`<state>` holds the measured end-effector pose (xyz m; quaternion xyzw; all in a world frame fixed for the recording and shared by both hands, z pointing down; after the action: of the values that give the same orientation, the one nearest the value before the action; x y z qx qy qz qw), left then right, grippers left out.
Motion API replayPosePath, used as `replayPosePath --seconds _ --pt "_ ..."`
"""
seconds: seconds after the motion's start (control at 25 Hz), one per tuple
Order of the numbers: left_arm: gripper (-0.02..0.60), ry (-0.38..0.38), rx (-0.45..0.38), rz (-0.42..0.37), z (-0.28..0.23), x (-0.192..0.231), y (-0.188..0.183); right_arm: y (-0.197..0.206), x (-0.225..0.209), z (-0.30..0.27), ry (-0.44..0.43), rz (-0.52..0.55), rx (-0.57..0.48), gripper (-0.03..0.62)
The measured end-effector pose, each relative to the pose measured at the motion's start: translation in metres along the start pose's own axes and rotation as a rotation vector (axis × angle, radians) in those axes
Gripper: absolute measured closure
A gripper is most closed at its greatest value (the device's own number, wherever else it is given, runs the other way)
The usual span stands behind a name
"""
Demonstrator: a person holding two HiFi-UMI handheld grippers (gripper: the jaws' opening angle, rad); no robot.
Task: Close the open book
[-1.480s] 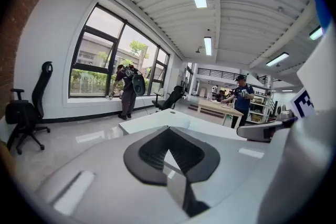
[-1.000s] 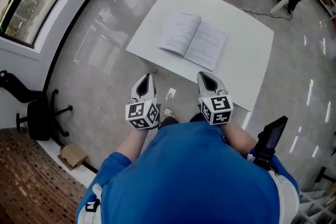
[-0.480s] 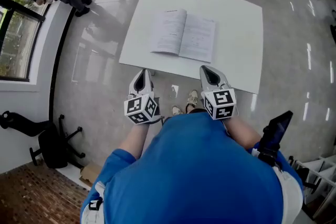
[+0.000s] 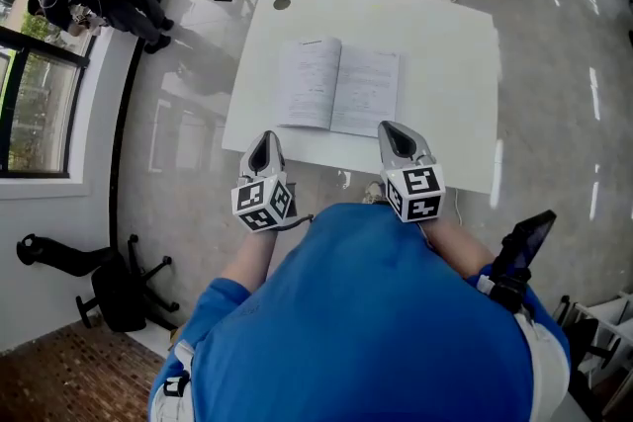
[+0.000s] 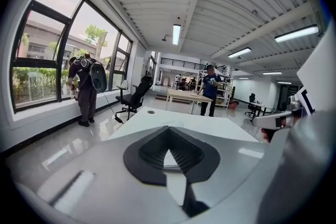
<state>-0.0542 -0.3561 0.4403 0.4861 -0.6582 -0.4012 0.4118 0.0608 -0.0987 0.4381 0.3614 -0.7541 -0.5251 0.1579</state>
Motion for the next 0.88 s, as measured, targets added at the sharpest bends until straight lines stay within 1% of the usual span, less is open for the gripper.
replayPosePath --seconds 0.12,0.24,0.44,0.56,0.72,0.88 --pt "0.575 -0.002 0.006 -0.02 -0.017 -0.001 0.002 0.004 -0.013 -0.013 0.004 -0.01 -0.002 0.592" --pt "0.575 0.001 0.018 -0.044 -0.023 0.003 0.0 0.004 -0.014 -0.019 0.012 -0.015 0.008 0.592" --pt "0.575 0.033 0.045 -0.094 -0.042 0.01 -0.007 0.001 -0.012 -0.027 0.034 -0.015 0.027 0.592" --pt "0.575 0.072 0.067 -0.126 -0.063 0.022 -0.005 0.005 -0.01 -0.043 0.061 -0.02 0.047 0.592" --pt "0.575 0.148 0.119 -0.182 -0.083 0.04 -0.003 0.01 0.0 -0.056 0.127 -0.04 0.087 0.592" --pt "0.575 0.223 0.161 -0.208 -0.101 0.059 -0.001 0.015 0.013 -0.069 0.191 -0.054 0.124 0.592"
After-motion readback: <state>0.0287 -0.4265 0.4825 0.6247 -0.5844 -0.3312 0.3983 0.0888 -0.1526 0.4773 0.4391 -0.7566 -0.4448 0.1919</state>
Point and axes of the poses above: the fingertips, and each gripper's own axes: z backward along the fingers, x to its left, y out of its underside, the point moved 7 cm from there along z, backward along the fingers, and after that the axes turned 4 degrees about y, right-handed, at the moved point
